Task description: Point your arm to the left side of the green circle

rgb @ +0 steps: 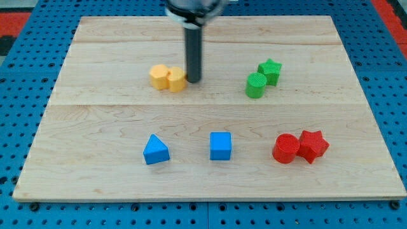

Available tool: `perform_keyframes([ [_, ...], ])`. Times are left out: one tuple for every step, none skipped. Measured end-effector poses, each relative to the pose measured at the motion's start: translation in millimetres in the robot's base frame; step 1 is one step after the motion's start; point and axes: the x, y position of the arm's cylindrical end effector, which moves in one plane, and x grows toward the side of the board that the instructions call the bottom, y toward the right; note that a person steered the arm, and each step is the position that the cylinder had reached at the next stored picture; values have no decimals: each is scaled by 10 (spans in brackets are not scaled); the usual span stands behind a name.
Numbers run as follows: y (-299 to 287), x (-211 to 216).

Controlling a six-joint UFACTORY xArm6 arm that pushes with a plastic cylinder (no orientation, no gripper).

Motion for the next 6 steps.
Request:
perform_keyframes([
  [-373,-170],
  [223,-809],
  [354,-1359],
  [368,-1504],
  [1099,-314],
  [1028,769],
])
